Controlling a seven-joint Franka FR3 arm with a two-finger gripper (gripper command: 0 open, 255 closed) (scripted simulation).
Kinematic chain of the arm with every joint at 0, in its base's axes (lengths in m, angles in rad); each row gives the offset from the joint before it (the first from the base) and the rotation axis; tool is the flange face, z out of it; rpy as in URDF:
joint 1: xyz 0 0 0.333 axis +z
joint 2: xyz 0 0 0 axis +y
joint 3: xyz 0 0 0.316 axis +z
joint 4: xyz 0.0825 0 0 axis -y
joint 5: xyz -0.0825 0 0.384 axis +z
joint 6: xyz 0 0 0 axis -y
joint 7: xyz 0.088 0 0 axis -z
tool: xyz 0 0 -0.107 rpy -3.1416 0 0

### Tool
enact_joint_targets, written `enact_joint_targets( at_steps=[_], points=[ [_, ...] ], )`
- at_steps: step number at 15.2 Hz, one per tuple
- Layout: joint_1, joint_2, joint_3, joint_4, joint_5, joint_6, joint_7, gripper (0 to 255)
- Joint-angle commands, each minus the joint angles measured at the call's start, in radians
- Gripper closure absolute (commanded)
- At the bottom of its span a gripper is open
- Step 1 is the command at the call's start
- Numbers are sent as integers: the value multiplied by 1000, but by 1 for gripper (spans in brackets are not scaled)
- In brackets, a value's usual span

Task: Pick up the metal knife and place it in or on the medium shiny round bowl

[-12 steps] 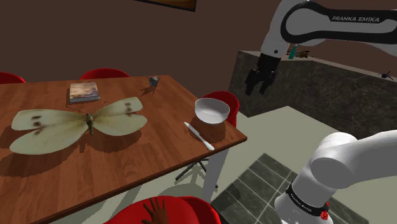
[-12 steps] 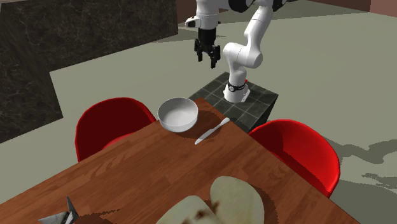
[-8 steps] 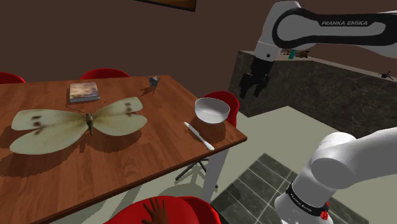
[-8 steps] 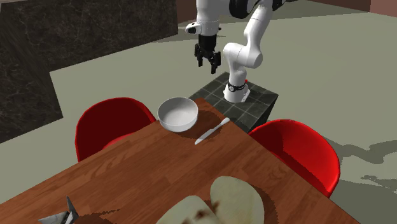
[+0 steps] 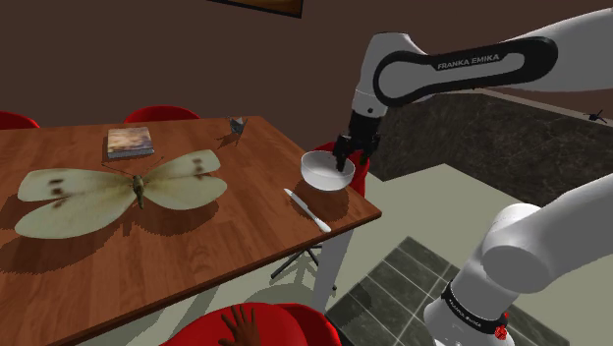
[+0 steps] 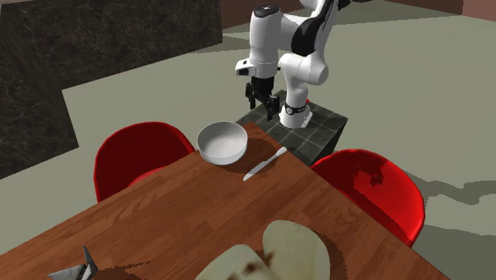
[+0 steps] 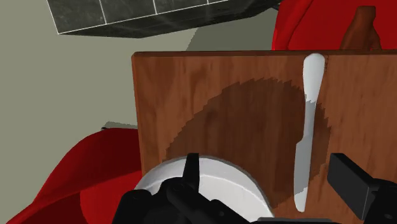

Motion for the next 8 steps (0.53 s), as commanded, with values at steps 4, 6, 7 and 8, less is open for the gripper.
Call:
enact_joint_targets(
  at_steps=[4,6,7,8],
  points=[
    [20,171,66,40,-9,119,71,0],
    [26,242,90,63,-22,161,101,0],
    [29,279,101,77,-30,180,117,0],
    [32,316,112,92,-40,199,134,0]
  ],
)
